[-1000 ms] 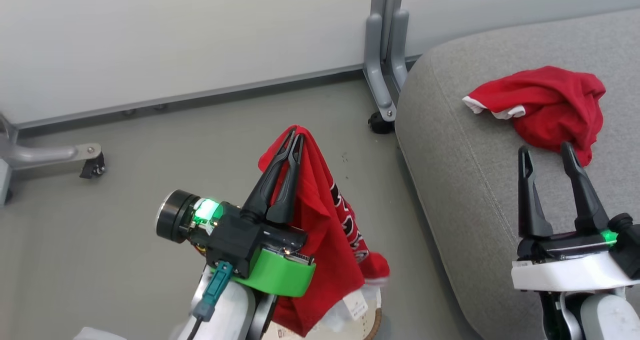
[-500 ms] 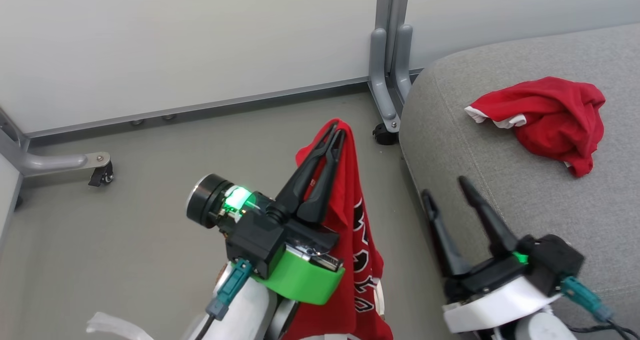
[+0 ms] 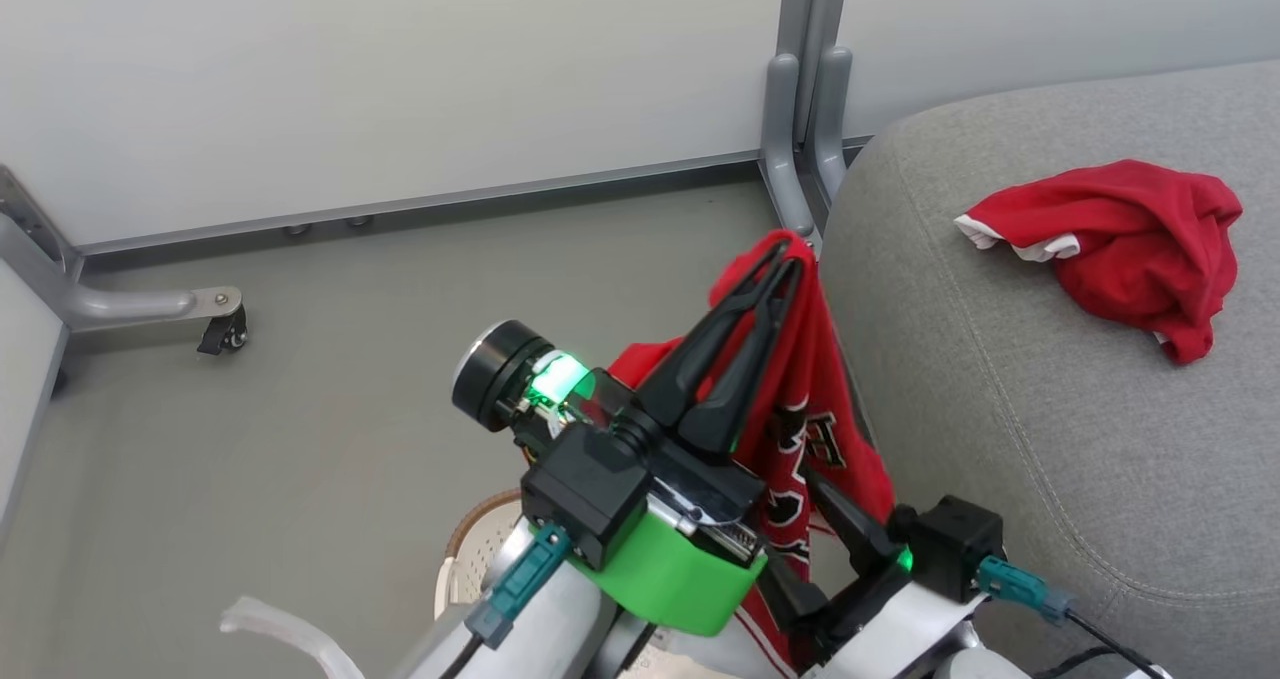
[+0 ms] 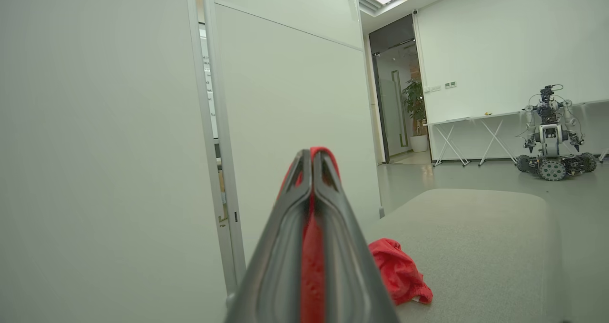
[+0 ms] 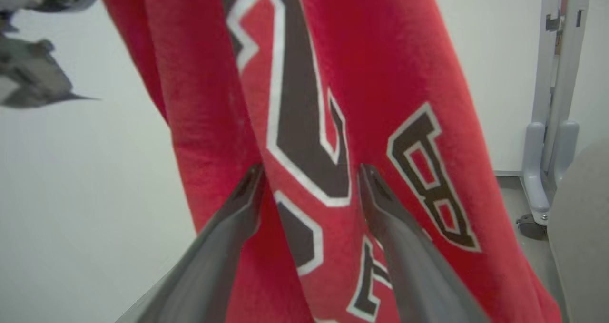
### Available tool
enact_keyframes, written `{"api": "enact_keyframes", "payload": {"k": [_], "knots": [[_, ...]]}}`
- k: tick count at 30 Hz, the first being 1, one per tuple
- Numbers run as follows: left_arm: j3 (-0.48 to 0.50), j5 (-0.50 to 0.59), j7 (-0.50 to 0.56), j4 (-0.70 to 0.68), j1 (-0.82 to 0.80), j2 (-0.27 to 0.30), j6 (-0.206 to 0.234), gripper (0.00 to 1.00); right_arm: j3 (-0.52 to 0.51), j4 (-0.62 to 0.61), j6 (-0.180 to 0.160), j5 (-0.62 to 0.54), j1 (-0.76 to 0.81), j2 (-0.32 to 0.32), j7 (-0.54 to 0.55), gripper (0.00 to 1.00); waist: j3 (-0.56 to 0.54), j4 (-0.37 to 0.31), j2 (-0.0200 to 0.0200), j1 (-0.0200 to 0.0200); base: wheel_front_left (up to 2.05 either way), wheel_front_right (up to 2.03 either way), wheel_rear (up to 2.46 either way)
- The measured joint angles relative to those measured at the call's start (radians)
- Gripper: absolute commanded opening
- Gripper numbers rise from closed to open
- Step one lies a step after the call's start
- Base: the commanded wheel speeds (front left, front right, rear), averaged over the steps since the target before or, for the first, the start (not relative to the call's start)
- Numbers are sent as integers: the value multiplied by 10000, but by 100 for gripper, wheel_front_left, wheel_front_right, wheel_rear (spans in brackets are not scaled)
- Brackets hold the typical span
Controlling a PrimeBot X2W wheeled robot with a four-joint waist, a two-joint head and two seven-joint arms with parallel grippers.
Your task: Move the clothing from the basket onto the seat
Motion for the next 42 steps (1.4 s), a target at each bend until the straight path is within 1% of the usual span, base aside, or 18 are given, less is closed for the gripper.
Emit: {"api": "enact_keyframes", "payload": {"k": [5, 6, 8, 16, 25, 26, 27, 33, 42], "knots": [[-322, -82, 0, -115, -184, -2, 157, 0, 54, 890, 0, 299, -9, 2, 2, 100, 106, 63, 0, 0, 0, 0, 0], [-347, -84, 0, -115, -195, -2, 165, 0, 56, 957, 0, 282, -18, -8, 2, 84, 121, 67, 0, 0, 0, 0, 0], [-385, -84, 0, -73, -203, -2, 173, 0, -2, 974, 0, 176, -50, 27, 0, 0, 152, 67, 0, 0, 0, 0, 0], [-203, 58, -2, 508, -221, -2, 203, 0, 134, 828, 0, 284, -52, -44, 0, 0, 226, -41, 0, 0, 0, 0, 0], [-71, 648, -17, 986, -225, -4, 268, 0, 59, 675, 0, 368, 13, -79, 0, 0, 325, -121, 0, 0, 0, 0, 0], [-54, 623, -17, 1032, -224, -4, 299, 29, 38, 669, 0, 368, 13, -79, 2, 0, 341, -121, 0, 0, 0, 0, 0], [-8, 619, -17, 1047, -224, -4, 339, 100, 17, 662, 0, 368, 13, -77, 2, 0, 358, -120, 0, 0, 0, 0, 0], [153, 834, -21, 1225, -236, -4, 504, 100, -88, 633, 0, 370, 11, -77, 2, 0, 466, -79, 0, 1, 0, 0, 0], [268, 844, -21, 1482, -281, -6, 514, 100, -282, 495, 0, 349, -27, -123, 2, 0, 496, -36, 0, 1, 0, 0, 0]]}}
